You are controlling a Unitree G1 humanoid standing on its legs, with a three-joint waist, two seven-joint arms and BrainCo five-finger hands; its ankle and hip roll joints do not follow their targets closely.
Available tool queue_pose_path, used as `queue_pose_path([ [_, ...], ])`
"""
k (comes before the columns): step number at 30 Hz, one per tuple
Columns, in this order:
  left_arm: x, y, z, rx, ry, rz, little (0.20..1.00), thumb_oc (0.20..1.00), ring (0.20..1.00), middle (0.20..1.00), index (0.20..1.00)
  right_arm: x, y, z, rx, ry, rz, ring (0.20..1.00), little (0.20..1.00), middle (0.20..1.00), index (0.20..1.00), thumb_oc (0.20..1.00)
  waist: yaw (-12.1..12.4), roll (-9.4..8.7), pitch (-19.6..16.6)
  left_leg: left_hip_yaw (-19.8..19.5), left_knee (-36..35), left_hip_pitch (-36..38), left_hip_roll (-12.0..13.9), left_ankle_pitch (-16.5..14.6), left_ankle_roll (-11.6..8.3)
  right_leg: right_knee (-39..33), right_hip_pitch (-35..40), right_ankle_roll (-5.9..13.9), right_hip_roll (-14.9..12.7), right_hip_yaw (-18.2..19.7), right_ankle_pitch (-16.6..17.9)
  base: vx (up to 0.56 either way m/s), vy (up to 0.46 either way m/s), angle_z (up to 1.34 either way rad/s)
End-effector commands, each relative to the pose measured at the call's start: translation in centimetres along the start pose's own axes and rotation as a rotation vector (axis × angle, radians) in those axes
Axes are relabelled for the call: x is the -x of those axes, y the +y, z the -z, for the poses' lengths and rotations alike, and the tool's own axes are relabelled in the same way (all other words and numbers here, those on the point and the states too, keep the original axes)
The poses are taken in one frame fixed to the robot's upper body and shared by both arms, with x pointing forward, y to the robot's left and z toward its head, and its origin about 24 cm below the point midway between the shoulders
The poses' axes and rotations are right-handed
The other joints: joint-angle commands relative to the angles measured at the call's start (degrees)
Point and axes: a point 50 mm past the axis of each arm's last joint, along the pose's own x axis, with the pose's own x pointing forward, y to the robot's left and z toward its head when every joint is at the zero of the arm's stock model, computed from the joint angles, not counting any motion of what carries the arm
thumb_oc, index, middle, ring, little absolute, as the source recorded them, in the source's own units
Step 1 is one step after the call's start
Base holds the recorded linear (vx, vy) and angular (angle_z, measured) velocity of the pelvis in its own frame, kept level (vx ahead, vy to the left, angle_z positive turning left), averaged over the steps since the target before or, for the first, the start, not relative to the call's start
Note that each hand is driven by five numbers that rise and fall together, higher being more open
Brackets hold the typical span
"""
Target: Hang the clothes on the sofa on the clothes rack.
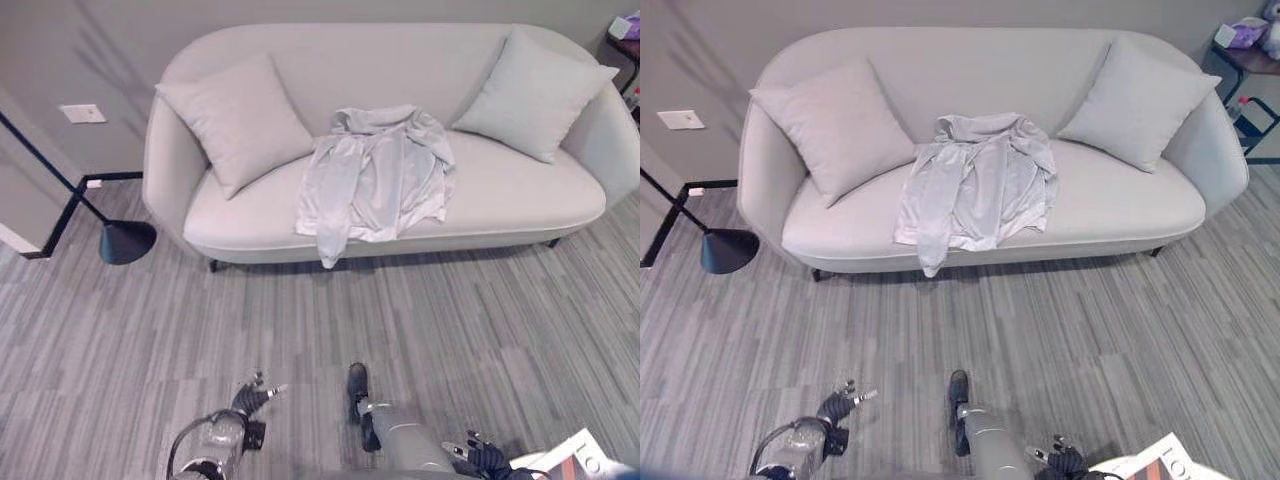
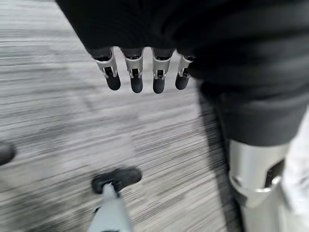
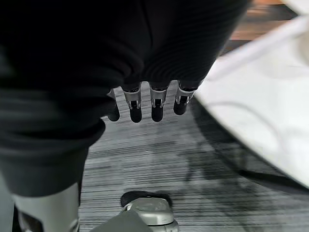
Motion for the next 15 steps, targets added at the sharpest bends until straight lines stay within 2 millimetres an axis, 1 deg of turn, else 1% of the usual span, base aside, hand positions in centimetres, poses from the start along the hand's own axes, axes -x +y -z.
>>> queue_pose_path([
  [1,-0.2,0.4,-1.5,0.009,-0.070,-0.014,1.000,1.000,1.000,1.000,1.000,0.6,-2.2,1.4,0.017,0.031,0.050,1.000,1.000,1.000,1.000,1.000,-0.60,0.82,-2.11,2.28,-4.75,-1.32,-2.70,3.33,0.23,-14.75,11.70,6.54,-1.79,7.28,3.75,0.29,-0.259,0.51],
  [2,-0.2,0.2,-1.5,0.025,-0.074,-0.010,1.000,1.000,1.000,1.000,1.000,0.7,-2.5,1.5,0.012,0.036,0.058,1.000,1.000,1.000,1.000,1.000,-0.59,1.26,-2.36,1.84,-4.64,-1.04,-1.90,5.45,-0.50,-14.46,12.17,5.85,-1.34,7.73,3.34,0.25,-0.242,0.32],
  [4,-0.2,-0.1,-1.6,0.032,-0.086,0.001,1.000,1.000,1.000,1.000,1.000,0.8,-3.1,1.3,0.007,0.029,0.072,1.000,1.000,1.000,1.000,1.000,-0.66,1.67,-2.58,1.41,0.33,-2.72,0.14,8.99,-2.24,-13.75,13.43,4.17,-0.95,8.17,1.48,0.31,-0.357,0.01],
  [5,-0.2,0.0,-1.8,0.062,-0.098,0.002,1.000,1.000,1.000,1.000,1.000,0.9,-4.0,1.1,-0.001,0.015,0.093,1.000,1.000,1.000,1.000,1.000,-0.16,0.17,-1.84,0.82,14.96,-8.75,2.73,15.25,-2.75,-12.61,16.77,1.67,-1.26,9.22,-1.63,0.32,-0.395,-0.13],
  [6,-0.2,0.0,-1.8,0.062,-0.098,0.002,1.000,1.000,1.000,1.000,1.000,0.9,-4.0,1.1,-0.001,0.015,0.093,1.000,1.000,1.000,1.000,1.000,-0.22,0.22,-1.86,0.72,15.32,-8.98,2.82,15.08,-2.78,-12.57,16.71,1.64,-1.21,9.13,-1.64,0.41,-0.485,-0.18],
  [7,-0.2,-0.1,-1.9,0.065,-0.103,0.003,1.000,1.000,1.000,1.000,1.000,1.0,-4.6,0.5,-0.006,-0.011,0.110,1.000,1.000,1.000,1.000,1.000,0.66,-1.55,-0.98,0.80,24.32,-13.28,3.14,17.61,-1.64,-12.44,19.22,0.61,-2.11,10.33,-2.95,0.15,-0.175,-0.12],
  [8,-0.2,-0.1,-1.9,0.064,-0.103,0.003,1.000,1.000,1.000,1.000,1.000,1.0,-4.6,0.5,-0.006,-0.011,0.110,1.000,1.000,1.000,1.000,1.000,0.64,-1.48,-0.97,0.73,24.61,-13.43,3.23,17.46,-1.65,-12.42,19.20,0.60,-2.04,10.28,-2.95,0.24,-0.233,-0.37],
  [9,-0.1,-0.2,-1.9,0.072,-0.101,0.009,1.000,1.000,1.000,1.000,1.000,1.0,-5.0,0.3,-0.003,-0.019,0.117,1.000,1.000,1.000,1.000,1.000,1.20,-2.06,-0.53,1.30,26.00,-15.18,3.06,16.74,-0.63,-12.24,20.38,0.29,-2.46,11.00,-3.54,0.27,-0.127,-0.83],
  [10,-0.1,-0.6,-1.9,0.096,-0.106,0.021,1.000,1.000,1.000,1.000,1.000,1.1,-5.4,-0.4,-0.014,-0.052,0.127,1.000,1.000,1.000,1.000,1.000,2.20,-2.68,-0.16,2.55,24.28,-18.41,2.67,15.10,0.40,-12.15,22.32,0.11,-3.22,11.86,-4.57,0.37,-0.136,-0.57],
  [11,-0.1,-0.8,-1.8,0.109,-0.108,0.028,1.000,1.000,1.000,1.000,1.000,1.1,-5.6,-0.7,-0.024,-0.070,0.132,1.000,1.000,1.000,1.000,1.000,2.67,-2.68,0.15,3.06,21.72,-19.39,2.41,13.68,0.76,-12.17,23.15,0.30,-3.56,12.07,-5.10,0.50,-0.053,-0.01],
  [12,0.0,-1.2,-1.9,0.122,-0.115,0.041,1.000,1.000,1.000,1.000,1.000,1.1,-5.9,-1.8,-0.035,-0.113,0.143,1.000,1.000,1.000,1.000,1.000,3.53,-2.43,0.63,4.80,13.20,-21.61,1.44,11.39,1.01,-12.44,24.96,0.78,-4.12,12.28,-6.26,0.40,0.033,0.44],
  [13,0.0,-1.4,-1.9,0.123,-0.119,0.049,1.000,1.000,1.000,1.000,1.000,1.1,-5.9,-2.1,-0.033,-0.126,0.142,1.000,1.000,1.000,1.000,1.000,3.94,-1.99,0.63,5.03,8.24,-21.95,1.04,11.78,0.68,-12.66,25.73,0.97,-4.00,12.27,-6.75,0.47,0.054,0.20],
  [14,0.0,-1.4,-1.8,0.130,-0.120,0.046,1.000,1.000,1.000,1.000,1.000,1.0,-5.9,-2.6,-0.030,-0.146,0.146,1.000,1.000,1.000,1.000,1.000,4.92,-1.37,1.01,4.67,2.83,-24.42,0.34,15.01,0.20,-13.34,27.41,1.15,-3.25,12.52,-7.38,0.34,0.040,-0.20],
  [15,0.1,-1.5,-1.9,0.131,-0.122,0.053,1.000,1.000,1.000,1.000,1.000,1.0,-5.8,-2.9,-0.027,-0.157,0.139,1.000,1.000,1.000,1.000,1.000,5.32,-0.88,0.88,4.49,-0.85,-24.20,0.51,16.10,-0.15,-13.25,28.18,1.26,-3.21,12.52,-7.80,0.39,0.033,-0.25],
])
